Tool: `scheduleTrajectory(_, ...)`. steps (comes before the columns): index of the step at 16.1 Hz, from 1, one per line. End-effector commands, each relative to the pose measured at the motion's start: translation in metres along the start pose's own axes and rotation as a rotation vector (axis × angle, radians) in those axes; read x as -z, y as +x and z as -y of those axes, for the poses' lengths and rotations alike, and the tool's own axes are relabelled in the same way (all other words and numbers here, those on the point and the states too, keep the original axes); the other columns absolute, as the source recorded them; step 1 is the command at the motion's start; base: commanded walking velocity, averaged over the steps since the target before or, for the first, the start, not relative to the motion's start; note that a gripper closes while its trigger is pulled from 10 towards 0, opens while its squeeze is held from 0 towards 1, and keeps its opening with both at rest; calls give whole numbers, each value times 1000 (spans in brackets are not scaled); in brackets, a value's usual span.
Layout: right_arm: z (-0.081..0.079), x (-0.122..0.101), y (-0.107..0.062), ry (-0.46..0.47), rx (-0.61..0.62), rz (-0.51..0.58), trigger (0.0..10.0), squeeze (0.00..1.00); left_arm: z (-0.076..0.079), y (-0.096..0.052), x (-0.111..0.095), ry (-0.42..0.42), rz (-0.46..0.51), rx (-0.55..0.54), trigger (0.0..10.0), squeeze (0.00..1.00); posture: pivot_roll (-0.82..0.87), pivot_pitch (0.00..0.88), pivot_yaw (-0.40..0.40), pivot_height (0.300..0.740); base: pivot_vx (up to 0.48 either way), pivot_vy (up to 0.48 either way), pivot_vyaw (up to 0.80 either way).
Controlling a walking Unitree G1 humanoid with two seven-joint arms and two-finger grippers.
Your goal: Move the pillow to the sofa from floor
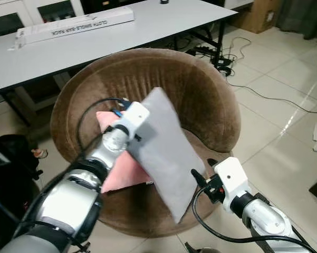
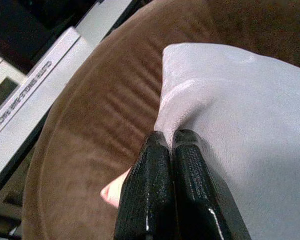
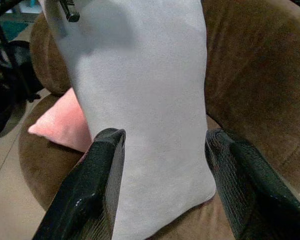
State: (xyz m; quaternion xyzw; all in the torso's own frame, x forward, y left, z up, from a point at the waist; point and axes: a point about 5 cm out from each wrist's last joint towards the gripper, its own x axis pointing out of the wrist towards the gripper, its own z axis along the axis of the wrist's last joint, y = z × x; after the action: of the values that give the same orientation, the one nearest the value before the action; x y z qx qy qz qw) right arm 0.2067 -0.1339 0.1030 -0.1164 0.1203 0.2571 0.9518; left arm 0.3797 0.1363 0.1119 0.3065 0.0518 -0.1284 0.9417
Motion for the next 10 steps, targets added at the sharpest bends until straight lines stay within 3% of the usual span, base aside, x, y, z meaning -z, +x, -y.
scheduleTrajectory(1, -4, -1, 2, -8, -28, -2, 10000, 0, -10, 2, -5, -16, 15, -14, 10000, 631, -227, 57, 106, 740, 0, 0, 0)
scheduleTrajectory(2, -4, -1, 3, -12, -35, -4, 10000, 0, -11, 2, -5, -17, 20, -1, 10000, 1000, -225, 53, 103, 740, 0, 0, 0)
scheduleTrajectory(7, 0, -3, 14, -32, -49, 5, 10000, 0, -16, 3, -12, -14, 48, 1, 10000, 1000, -202, 9, 92, 740, 0, 0, 0)
scheduleTrajectory(9, 3, -3, 20, -48, -38, 2, 10000, 0, -14, 3, -16, -99, 80, 43, 10000, 1000, -177, 0, 88, 740, 0, 0, 0)
scheduleTrajectory(10, 7, -1, 22, -39, -7, -9, 10000, 0, -12, 3, -17, -140, 98, 73, 10000, 271, -159, 0, 87, 740, 0, 0, 0)
